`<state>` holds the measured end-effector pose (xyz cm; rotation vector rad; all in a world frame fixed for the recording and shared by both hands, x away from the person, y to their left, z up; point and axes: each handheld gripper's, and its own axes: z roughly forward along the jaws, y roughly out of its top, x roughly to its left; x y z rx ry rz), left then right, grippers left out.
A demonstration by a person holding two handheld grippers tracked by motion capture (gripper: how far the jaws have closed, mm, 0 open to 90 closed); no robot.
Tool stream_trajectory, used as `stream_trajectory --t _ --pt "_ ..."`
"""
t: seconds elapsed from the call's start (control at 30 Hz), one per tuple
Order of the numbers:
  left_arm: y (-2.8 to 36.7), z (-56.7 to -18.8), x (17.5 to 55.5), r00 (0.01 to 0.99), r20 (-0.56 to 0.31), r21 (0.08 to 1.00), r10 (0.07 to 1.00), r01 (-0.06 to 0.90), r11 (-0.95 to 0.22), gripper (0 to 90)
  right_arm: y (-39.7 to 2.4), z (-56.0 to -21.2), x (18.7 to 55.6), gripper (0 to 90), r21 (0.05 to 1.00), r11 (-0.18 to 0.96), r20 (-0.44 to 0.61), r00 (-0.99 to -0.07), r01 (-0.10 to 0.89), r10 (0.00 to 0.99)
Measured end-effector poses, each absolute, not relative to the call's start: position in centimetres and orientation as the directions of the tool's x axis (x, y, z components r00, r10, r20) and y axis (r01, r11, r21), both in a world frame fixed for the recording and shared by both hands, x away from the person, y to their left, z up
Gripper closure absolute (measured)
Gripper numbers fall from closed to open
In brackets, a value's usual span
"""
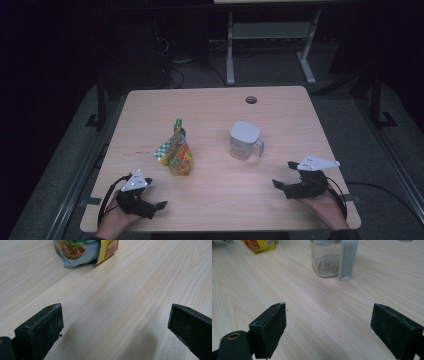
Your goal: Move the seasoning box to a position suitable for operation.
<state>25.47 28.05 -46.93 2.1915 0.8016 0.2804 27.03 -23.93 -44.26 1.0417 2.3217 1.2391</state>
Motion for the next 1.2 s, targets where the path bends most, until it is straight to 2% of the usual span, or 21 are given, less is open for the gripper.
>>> stream_trajectory --t 0.63,0.83,1.2 --pt "27.9 -46.9 25.5 0.786 -0.052 0.735 0.616 0.448 -0.509 0.0 -23.3 -42.2 31.3 19.0 0.815 0.362 0.081 -0.708 0.453 0.702" --pt "27.8 -46.9 25.5 0.783 -0.066 0.742 0.619 0.453 -0.494 0.0 -22.8 -42.4 33.2 27.1 0.819 0.359 0.105 -0.734 0.447 0.671" --pt "27.6 -47.1 25.6 0.789 -0.071 0.739 0.611 0.453 -0.499 0.0 -21.8 -42.1 35.3 33.4 0.815 0.377 0.109 -0.755 0.441 0.647"
